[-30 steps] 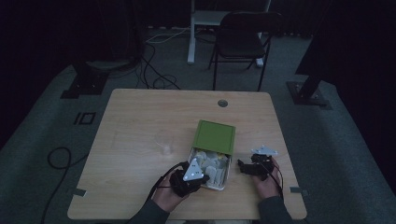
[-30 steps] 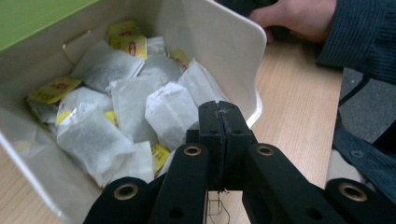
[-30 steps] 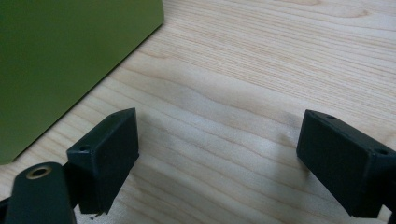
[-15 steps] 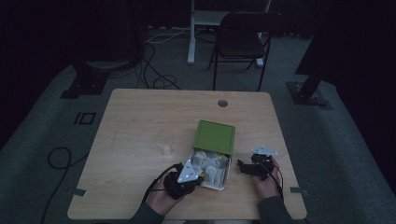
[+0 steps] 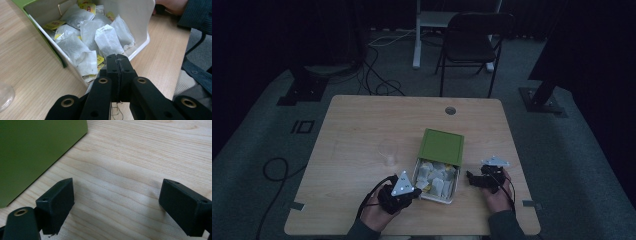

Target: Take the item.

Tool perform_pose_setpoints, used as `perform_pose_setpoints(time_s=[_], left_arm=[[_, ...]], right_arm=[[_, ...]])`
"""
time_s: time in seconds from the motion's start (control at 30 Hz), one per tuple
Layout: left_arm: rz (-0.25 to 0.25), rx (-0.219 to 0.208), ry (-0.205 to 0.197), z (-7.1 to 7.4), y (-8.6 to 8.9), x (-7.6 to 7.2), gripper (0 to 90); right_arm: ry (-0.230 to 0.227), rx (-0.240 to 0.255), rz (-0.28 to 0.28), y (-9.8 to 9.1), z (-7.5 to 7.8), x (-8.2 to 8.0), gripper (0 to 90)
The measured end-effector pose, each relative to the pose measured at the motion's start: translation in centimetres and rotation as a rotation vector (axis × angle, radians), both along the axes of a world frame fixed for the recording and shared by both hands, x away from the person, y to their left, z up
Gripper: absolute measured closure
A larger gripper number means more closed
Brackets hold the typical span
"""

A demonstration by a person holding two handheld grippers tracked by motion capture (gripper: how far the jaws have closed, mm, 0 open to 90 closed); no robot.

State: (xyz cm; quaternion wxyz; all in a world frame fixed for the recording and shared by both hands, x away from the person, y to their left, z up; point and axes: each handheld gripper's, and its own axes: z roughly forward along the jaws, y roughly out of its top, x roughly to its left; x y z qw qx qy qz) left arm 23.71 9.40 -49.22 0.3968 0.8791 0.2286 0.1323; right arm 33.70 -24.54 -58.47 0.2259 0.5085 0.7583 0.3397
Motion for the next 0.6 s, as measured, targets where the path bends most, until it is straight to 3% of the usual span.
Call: perform_pose_setpoints(time_s=[0.6], left_arm=[[0.042,0.015,-0.022,0.4,2.3,0.2,90.0]], right_arm=[[0.000,0.000,0.000,0.0,0.0,0.0,12.6]])
